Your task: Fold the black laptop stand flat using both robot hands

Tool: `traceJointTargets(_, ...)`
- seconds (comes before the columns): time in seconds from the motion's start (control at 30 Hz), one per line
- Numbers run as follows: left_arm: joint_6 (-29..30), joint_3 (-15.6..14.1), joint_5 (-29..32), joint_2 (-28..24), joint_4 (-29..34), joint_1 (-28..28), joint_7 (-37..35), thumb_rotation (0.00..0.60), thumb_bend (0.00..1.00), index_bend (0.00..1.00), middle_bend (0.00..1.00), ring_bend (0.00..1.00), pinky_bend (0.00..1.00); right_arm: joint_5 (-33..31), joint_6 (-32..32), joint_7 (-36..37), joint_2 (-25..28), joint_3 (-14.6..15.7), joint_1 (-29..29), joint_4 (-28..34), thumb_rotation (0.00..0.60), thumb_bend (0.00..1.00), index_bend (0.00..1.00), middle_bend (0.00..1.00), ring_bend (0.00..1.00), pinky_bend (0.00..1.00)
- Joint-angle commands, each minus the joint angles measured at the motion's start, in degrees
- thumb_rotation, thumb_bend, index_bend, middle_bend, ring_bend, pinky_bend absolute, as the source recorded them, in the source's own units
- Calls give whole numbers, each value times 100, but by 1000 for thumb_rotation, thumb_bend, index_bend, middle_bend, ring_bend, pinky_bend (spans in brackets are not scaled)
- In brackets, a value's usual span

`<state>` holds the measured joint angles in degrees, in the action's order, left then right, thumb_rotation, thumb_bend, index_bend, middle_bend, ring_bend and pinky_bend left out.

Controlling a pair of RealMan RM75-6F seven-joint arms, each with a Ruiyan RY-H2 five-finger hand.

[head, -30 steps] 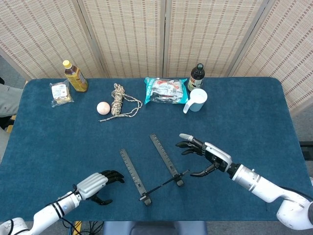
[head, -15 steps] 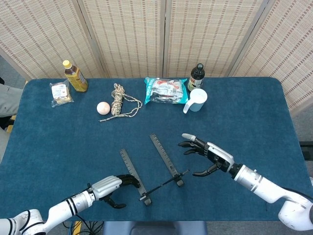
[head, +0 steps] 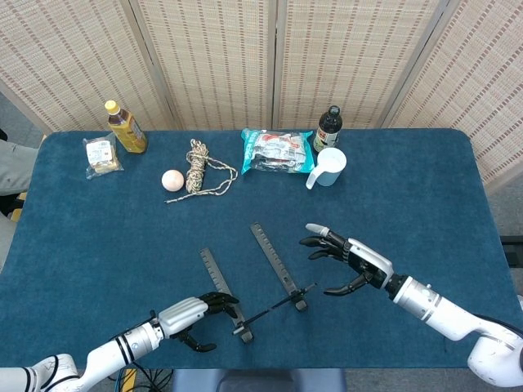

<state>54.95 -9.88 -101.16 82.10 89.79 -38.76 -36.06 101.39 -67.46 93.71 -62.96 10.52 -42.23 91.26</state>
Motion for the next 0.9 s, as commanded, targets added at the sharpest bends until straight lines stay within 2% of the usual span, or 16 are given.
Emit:
traceJointTargets(0.03, 91, -19, -9, 71, -23, 19, 34, 600, 251, 225, 59, 0, 15, 3, 1, -6, 5, 2, 8, 9, 600, 0, 0, 174, 106, 213)
traceJointTargets(0.9, 189, -308, -26, 367, -216, -38, -111, 600, 251, 233, 58, 0, 15, -25, -34, -53, 16, -17, 115, 25, 600, 0, 0, 173, 105, 213)
